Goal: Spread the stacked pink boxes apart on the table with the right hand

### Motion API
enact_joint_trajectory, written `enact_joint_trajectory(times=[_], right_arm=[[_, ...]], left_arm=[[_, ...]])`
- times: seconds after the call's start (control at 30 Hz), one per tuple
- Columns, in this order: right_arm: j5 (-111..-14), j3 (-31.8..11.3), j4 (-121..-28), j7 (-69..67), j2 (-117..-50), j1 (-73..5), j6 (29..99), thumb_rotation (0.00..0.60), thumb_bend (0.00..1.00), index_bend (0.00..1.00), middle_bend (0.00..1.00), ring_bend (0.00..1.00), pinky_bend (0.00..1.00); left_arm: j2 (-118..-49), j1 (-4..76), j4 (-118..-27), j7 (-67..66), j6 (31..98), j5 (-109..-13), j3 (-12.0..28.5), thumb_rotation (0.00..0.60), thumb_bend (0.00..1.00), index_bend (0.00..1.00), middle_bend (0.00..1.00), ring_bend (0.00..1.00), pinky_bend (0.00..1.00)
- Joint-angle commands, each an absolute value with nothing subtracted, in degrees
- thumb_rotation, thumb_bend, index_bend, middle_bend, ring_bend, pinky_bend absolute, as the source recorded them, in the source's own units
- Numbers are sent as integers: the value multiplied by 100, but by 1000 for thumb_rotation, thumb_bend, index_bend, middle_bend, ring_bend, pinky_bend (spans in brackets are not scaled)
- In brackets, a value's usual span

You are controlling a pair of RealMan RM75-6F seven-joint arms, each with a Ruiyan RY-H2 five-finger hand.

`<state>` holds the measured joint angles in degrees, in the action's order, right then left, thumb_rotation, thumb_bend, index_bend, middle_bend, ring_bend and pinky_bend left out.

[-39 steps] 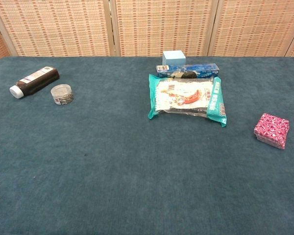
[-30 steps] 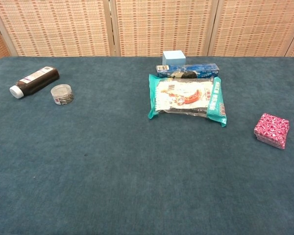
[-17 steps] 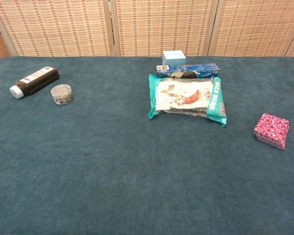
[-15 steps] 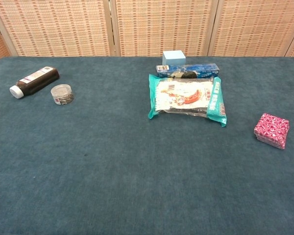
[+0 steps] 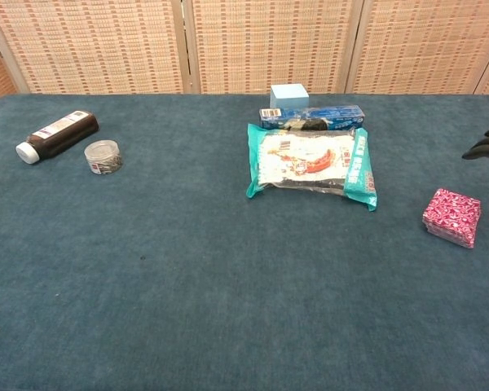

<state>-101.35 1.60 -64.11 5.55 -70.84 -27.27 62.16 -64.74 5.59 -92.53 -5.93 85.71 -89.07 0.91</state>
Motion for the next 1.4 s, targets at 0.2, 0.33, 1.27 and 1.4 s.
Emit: enact_joint_trajectory(times=[0.2, 0.33, 1.27, 1.4], right_arm=[[-10238, 272, -6129, 510, -7374, -3038, 6038, 600, 286, 168, 146, 0, 0], [-10248, 317, -6115, 732, -7412, -3124, 5948, 600, 286, 175, 159, 0, 0], [-9835, 410, -5900, 1243, -7919, -3452, 5385, 600, 286, 154, 160, 0, 0], [-9794, 414, -5899, 1294, -7955, -3469, 5385, 600, 286, 164, 160, 0, 0]], left_arm=[[-6421, 555, -9290, -537, 8578, -8908, 90, 600, 458, 0, 0, 0, 125], [-6405, 555, -9322, -536, 8580, -8883, 107, 600, 457, 0, 0, 0, 125], [-6385, 590, -9345, -577, 8450, -8766, 115, 600, 458, 0, 0, 0, 127], [-6384, 589, -9343, -580, 8448, -8771, 108, 600, 458, 0, 0, 0, 126]])
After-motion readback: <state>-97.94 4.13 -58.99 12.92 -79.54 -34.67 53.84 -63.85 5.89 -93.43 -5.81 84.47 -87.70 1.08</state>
